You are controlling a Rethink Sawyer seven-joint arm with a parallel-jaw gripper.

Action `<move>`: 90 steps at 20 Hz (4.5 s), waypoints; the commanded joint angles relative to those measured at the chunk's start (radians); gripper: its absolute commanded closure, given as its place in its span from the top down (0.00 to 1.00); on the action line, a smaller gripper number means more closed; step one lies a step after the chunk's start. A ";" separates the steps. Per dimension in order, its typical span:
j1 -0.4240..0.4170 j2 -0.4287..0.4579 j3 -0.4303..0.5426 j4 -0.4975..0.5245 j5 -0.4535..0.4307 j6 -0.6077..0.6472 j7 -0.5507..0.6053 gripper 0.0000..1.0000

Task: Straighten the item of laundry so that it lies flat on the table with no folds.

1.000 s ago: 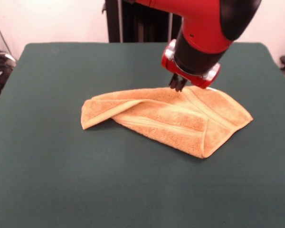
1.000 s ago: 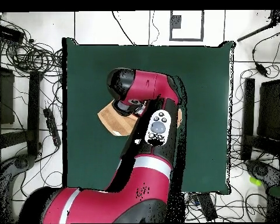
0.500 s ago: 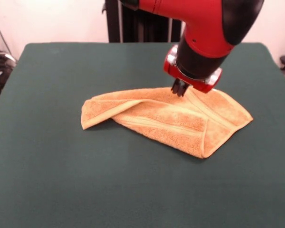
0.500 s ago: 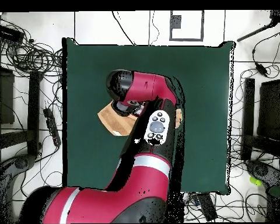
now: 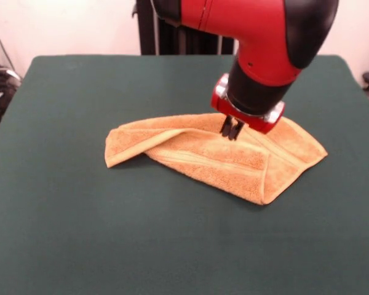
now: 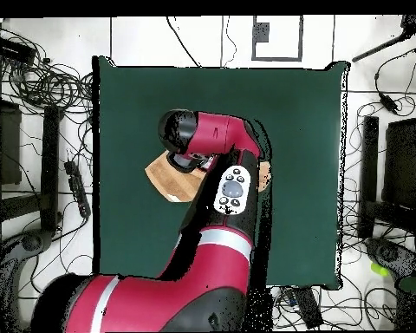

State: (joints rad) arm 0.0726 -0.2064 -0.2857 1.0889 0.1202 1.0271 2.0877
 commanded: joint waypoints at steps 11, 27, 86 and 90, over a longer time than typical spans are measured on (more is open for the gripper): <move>-0.002 0.103 0.174 0.211 -0.024 -0.201 0.020 0.00; 0.040 -0.032 0.176 0.278 0.023 -0.012 0.076 0.00; -0.094 0.184 0.234 0.090 -0.132 -0.082 0.044 0.00; -0.094 0.220 0.230 0.030 -0.125 -0.052 0.064 0.00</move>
State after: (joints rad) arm -0.0236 -0.1955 -0.1162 1.2390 0.0383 1.0497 2.0876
